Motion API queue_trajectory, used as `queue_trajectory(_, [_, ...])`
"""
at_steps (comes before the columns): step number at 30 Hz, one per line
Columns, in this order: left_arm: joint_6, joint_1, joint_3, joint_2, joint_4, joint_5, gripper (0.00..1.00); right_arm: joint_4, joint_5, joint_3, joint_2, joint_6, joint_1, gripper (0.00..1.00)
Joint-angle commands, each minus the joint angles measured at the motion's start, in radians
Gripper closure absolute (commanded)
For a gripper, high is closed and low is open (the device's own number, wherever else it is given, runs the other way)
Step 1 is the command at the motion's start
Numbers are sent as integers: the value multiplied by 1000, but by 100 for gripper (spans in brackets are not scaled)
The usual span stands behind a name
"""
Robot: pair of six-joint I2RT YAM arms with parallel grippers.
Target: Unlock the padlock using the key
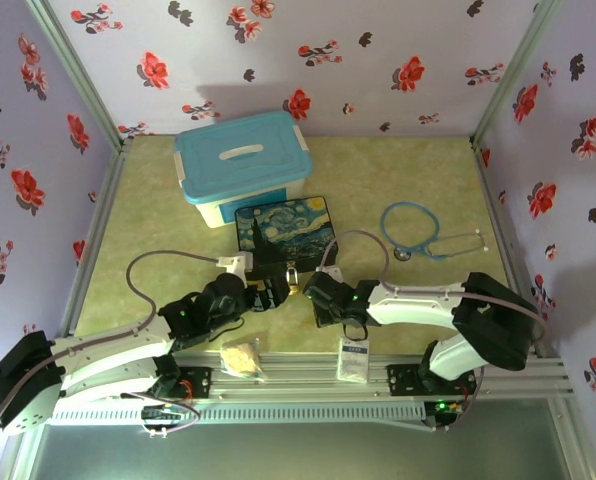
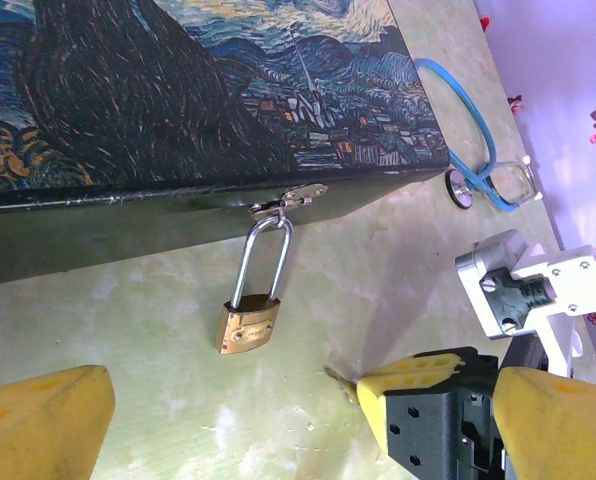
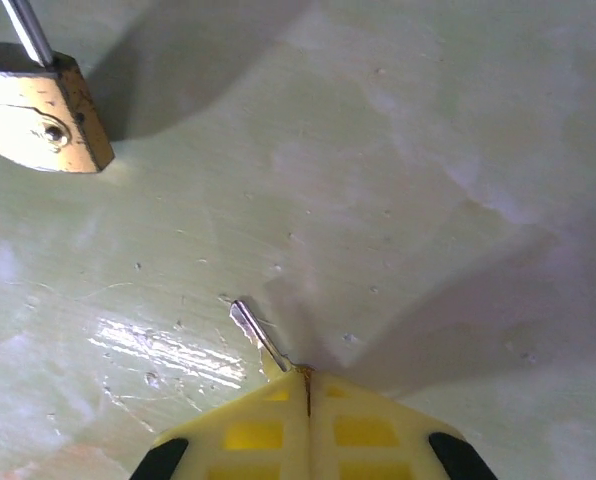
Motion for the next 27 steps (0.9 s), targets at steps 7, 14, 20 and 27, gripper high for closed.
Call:
queue_trajectory(7, [-32,-49,14,94,94,-42,11,58,-21,-81,-85,-18,-14,100])
queue_trajectory(14, [-193,-133,39,173,191,-122,20,90,-3,-87,-177,-2,-19,100])
queue_trajectory(20, [-485,-179,-48,219,449,-203,16,77,4,-62,-232,20,-17,100])
queue_trajectory(27, [-763,-197,-154,304,771,-242,10,177,13,-67,-335,42,-17,100])
